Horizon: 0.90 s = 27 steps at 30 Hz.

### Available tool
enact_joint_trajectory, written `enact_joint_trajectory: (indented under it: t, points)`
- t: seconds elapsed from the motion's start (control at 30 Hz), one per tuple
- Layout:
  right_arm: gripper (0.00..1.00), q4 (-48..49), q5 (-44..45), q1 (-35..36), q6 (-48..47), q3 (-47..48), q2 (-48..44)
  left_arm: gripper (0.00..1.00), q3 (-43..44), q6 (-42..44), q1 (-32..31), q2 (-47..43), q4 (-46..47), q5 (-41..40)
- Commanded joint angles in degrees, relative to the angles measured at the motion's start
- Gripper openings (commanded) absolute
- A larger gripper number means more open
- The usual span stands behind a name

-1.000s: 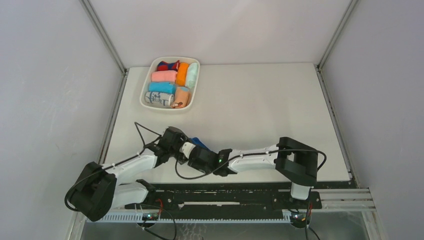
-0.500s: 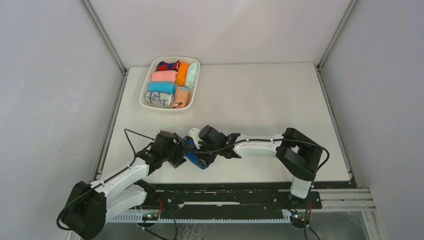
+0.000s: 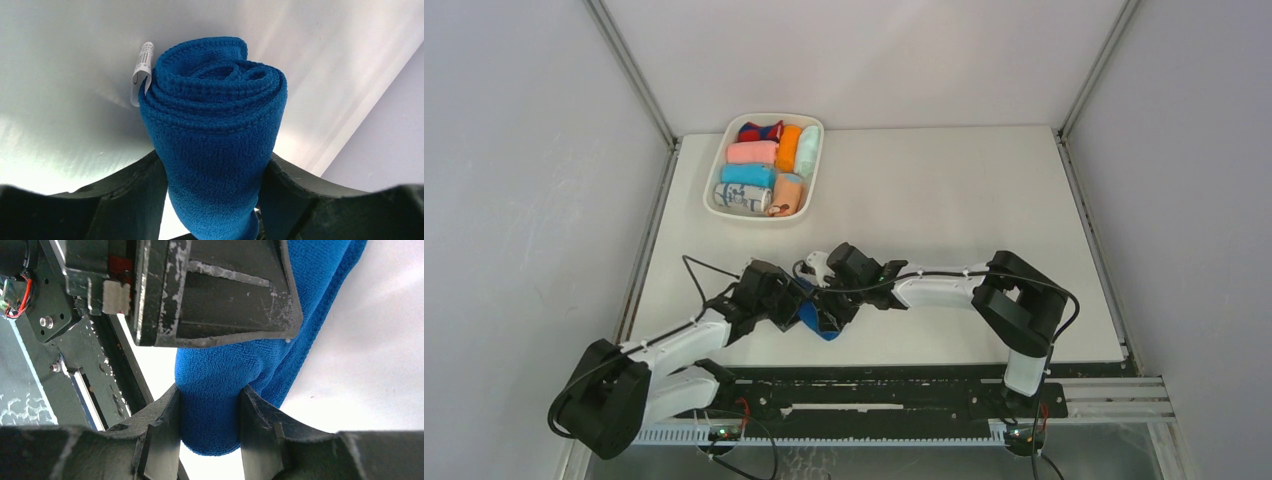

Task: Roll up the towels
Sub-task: Pick up the towel at the center of the board, then place the towel in the bin.

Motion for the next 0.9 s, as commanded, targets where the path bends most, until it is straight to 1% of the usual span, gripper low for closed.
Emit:
enact_joint_trajectory:
  t: [0.0,0.07,0.23,0.33,0.4,0.47,0.57,0.67,0.7,0.87]
  points:
    - [0.36,-2.73,-1.21,0.28,1.58,-1.65,2.2,0.64,-0.82,-0.3,-1.16,3.69,1.75,1.27]
    - [0.37,-2.71,-1.32,0.27,1.58,-1.67,2.37,0.63,-1.68,-0.89,-1.37,4.84,3.17,1.53]
    - [0.38,-2.39,-0.99,0.12,1.99,-1.65,1.8,0.53,-3.22,-1.56,-1.77,6.65,5.6,1.79]
    - [0.42,-2.68,0.57,0.04,2.55,-1.77,-0.27,0.42,-2.76,-0.77,-1.77,6.29,4.97,1.04]
    - [0.46,-2.4,2.01,0.02,2.9,-2.34,-3.57,0.34,-1.8,0.55,-1.71,4.87,3.23,0.1]
    - [0.51,-2.66,3.26,-0.34,3.15,-2.84,-7.72,0.29,-0.1,2.84,-1.42,3.3,0.59,-1.21]
    - [0.57,-4.13,5.84,-1.49,2.73,-3.3,-14.83,0.27,2.57,6.4,0.19,1.2,-3.87,-2.51]
    - [0.61,-6.31,9.25,-3.39,1.54,-4.26,-22.22,0.27,4.54,8.67,2.86,-1.48,-5.87,-1.46]
    - [0.63,-6.78,10.69,-4.16,1.17,-4.89,-25.93,0.27,5.83,10.19,4.25,-2.16,-6.78,-1.01]
    - [0.71,-9.6,14.8,-10.7,-0.32,-9.11,-38.53,0.27,17.79,20.17,10.49,-2.81,-16.14,-0.46]
